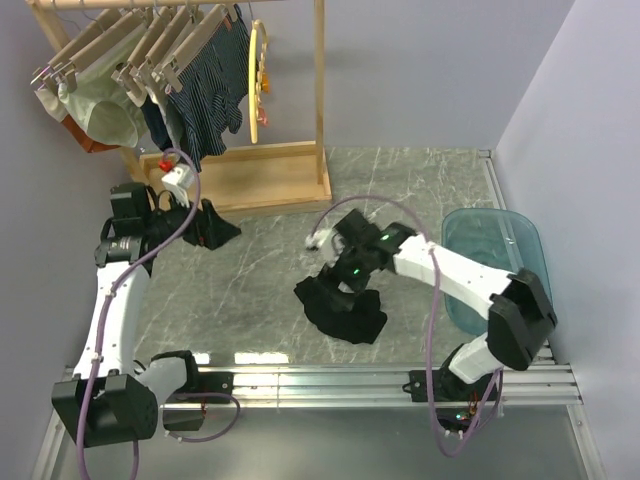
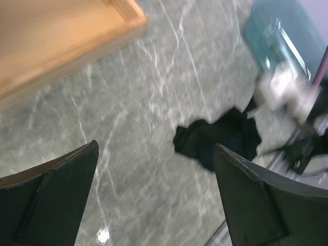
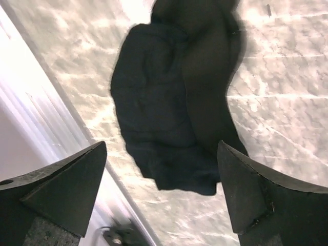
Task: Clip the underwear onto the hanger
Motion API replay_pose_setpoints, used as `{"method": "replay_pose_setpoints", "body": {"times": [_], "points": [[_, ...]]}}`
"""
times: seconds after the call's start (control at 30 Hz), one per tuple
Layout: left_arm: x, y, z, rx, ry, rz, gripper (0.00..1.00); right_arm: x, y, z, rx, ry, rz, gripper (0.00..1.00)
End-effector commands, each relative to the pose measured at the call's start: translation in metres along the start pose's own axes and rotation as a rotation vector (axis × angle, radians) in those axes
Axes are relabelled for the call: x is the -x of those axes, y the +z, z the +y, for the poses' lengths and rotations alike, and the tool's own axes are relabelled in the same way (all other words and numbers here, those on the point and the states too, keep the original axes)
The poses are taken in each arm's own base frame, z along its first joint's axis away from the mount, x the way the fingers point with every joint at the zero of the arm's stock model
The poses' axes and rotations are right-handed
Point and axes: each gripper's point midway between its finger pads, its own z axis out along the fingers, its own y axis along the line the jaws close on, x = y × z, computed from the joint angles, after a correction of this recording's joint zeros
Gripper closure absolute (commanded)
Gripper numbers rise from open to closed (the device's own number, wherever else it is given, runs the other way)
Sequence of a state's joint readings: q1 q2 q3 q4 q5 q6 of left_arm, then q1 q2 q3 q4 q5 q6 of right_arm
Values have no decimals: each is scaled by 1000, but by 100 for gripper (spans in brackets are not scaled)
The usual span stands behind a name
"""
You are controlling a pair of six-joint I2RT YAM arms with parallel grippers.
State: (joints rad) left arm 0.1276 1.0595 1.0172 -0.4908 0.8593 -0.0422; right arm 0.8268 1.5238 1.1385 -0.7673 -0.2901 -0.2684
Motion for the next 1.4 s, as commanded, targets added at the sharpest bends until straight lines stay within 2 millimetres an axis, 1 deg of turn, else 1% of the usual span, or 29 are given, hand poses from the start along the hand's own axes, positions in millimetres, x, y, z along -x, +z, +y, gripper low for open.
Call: {"method": "replay_pose_setpoints", "body": {"times": [0.0, 0.07, 0.1, 0.13, 0.2, 0.23, 0.3, 0.33, 0.37, 0.4, 0.43, 0.47, 0.53, 0.57, 0.6, 0.63, 0.67, 0.73, 0.77, 0.83, 0.97, 1.03, 1.07, 1.1, 1.17, 1.23, 1.27, 1.3, 1.37], "points": [[-36, -2, -10, -96, 92, 60, 1, 20, -43, -21, 61, 181, -196, 5], [-57, 2, -12, -116, 94, 87, 1, 10, -47, -34, 90, 299, -212, 5], [-62, 6, -11, -117, 104, 95, 1, 1, -46, -48, 93, 373, -211, 7], [-71, 12, -15, -130, 118, 125, 1, -5, -42, -49, 123, 421, -202, 9], [-89, 24, -12, -124, 90, 174, 1, -15, -30, -54, 150, 485, -172, 13], [-95, 35, -23, -157, 117, 198, 2, -16, -28, -55, 172, 513, -169, 15], [-107, 51, -22, -160, 114, 255, 5, -18, -18, -55, 204, 538, -138, 19], [-110, 61, -32, -180, 145, 276, 5, -13, -18, -53, 237, 541, -143, 20], [-123, 72, -26, -151, 136, 332, 7, -13, -16, -51, 256, 550, -133, 21], [-129, 79, -29, -154, 141, 364, 8, -13, -11, -51, 279, 559, -116, 22], [-135, 87, -39, -182, 156, 396, 9, -14, -9, -50, 295, 562, -109, 23], [-151, 96, -36, -183, 127, 460, 11, -14, -7, -46, 328, 569, -103, 23], [-163, 107, -43, -208, 102, 520, 11, -21, 1, -41, 359, 590, -73, 24], [-180, 113, -41, -213, 60, 590, 12, -23, 4, -40, 369, 593, -68, 25], [-188, 117, -44, -221, 37, 626, 14, -27, 8, -38, 382, 607, -50, 25], [-188, 124, -44, -224, 24, 643, 15, -29, 10, -37, 392, 611, -41, 26], [-202, 130, -40, -220, -14, 695, 19, -31, 12, -36, 402, 619, -26, 26], [-205, 139, -41, -220, -73, 722, 22, -35, 17, -33, 431, 627, -3, 28], [-213, 143, -39, -221, -102, 750, 25, -36, 18, -32, 439, 633, 5, 28], [-211, 150, -46, -243, -162, 753, 26, -37, 21, -29, 461, 642, 14, 31], [-218, 165, -55, -268, -206, 779, 35, -38, 24, -25, 492, 653, 27, 37], [-218, 169, -62, -291, -221, 789, 47, -37, 23, -25, 497, 648, 26, 43], [-220, 170, -66, -307, -242, 801, 57, -36, 22, -25, 499, 646, 28, 45], [-220, 170, -67, -319, -250, 804, 62, -34, 20, -27, 496, 638, 20, 53], [-216, 169, -74, -356, -256, 809, 76, -30, 16, -31, 493, 639, 3, 60], [-210, 167, -79, -388, -238, 796, 86, -25, 9, -36, 479, 634, -25, 69], [-202, 163, -83, -407, -212, 776, 94, -22, 3, -39, 476, 636, -51, 74], [-197, 161, -85, -415, -192, 763, 97, -19, -2, -42, 471, 637, -69, 76], [-172, 159, -91, -434, -108, 702, 100, -12, -16, -52, 449, 636, -128, 77]]}}
